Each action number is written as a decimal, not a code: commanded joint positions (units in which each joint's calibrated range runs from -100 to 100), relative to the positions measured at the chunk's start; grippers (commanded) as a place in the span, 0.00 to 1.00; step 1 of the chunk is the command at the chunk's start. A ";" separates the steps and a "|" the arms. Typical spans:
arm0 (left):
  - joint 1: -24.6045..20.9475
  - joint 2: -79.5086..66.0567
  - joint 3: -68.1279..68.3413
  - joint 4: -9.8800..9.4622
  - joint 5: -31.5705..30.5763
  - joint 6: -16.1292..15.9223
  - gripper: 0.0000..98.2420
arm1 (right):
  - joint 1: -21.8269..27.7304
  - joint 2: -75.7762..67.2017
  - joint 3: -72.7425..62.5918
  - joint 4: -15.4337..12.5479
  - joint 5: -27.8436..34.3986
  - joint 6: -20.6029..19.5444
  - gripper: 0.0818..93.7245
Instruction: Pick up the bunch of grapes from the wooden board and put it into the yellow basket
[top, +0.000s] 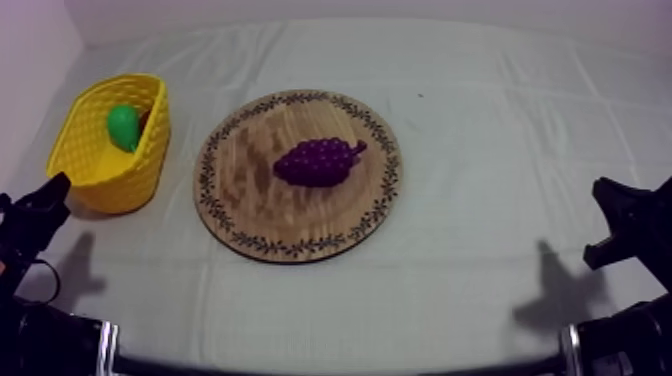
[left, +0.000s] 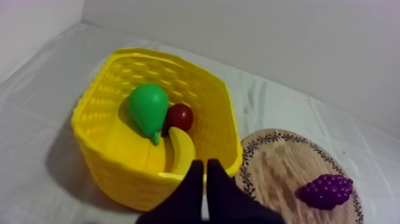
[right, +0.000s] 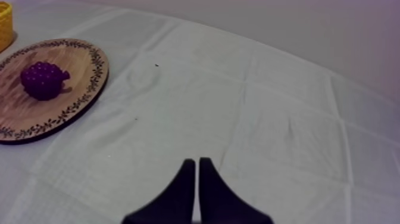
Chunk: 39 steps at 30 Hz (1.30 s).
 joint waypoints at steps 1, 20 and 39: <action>-1.14 0.00 0.12 0.02 -0.26 -0.01 0.00 | 0.02 -0.01 -0.03 0.01 0.04 -0.02 0.00; -2.41 0.00 0.12 0.18 -0.26 -6.65 0.03 | 0.02 -0.01 -0.03 0.01 0.04 -0.06 0.00; -4.84 11.58 -15.27 3.33 1.29 -15.52 0.00 | 0.02 -0.01 -0.03 0.01 0.04 -0.02 0.00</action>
